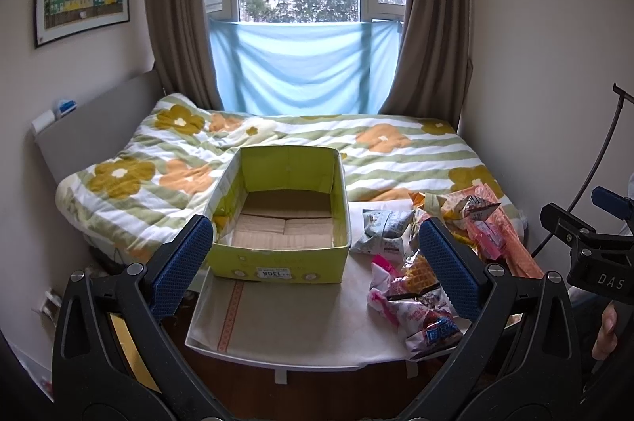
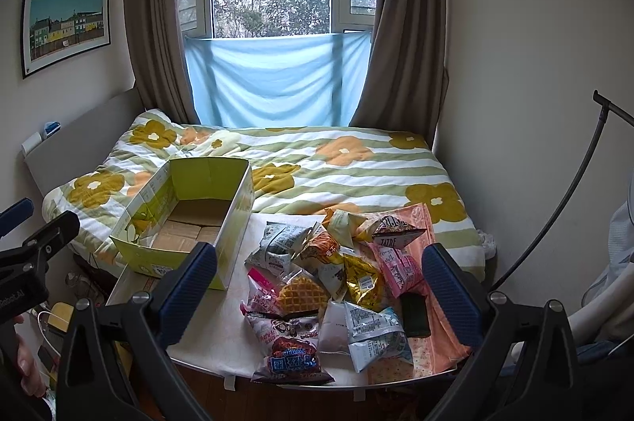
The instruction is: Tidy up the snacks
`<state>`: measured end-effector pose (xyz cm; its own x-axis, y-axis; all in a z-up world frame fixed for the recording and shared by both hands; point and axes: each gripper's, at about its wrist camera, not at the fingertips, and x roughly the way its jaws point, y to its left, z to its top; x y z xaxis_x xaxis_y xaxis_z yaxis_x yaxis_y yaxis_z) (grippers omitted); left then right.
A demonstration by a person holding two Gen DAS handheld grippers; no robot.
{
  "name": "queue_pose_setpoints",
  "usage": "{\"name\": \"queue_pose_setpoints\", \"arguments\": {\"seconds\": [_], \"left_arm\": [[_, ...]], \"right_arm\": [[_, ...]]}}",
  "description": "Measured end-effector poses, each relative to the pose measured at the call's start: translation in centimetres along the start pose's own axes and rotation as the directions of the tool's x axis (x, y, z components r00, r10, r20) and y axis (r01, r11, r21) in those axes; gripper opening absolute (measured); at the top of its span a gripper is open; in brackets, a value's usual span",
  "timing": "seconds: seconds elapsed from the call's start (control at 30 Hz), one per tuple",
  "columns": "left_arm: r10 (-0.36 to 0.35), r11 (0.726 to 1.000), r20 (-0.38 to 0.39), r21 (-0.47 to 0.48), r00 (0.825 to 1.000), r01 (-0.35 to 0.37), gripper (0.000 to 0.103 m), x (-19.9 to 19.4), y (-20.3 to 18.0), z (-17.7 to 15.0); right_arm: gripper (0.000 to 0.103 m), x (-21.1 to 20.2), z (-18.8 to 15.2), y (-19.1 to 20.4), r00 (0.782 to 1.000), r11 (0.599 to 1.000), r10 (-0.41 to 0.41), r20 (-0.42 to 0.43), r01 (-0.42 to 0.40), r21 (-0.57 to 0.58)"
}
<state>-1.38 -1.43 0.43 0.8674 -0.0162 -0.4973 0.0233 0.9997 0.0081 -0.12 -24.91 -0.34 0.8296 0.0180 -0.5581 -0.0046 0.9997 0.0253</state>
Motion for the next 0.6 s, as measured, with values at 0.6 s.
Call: {"name": "queue_pose_setpoints", "arguments": {"seconds": [0.6], "left_arm": [[-0.011,1.0,-0.011,-0.007,1.0,0.011,0.103,0.25,0.49,0.27]], "right_arm": [[0.103,-0.07,-0.08,0.2,1.0,1.0,-0.004,0.004,0.004,-0.005]]}}
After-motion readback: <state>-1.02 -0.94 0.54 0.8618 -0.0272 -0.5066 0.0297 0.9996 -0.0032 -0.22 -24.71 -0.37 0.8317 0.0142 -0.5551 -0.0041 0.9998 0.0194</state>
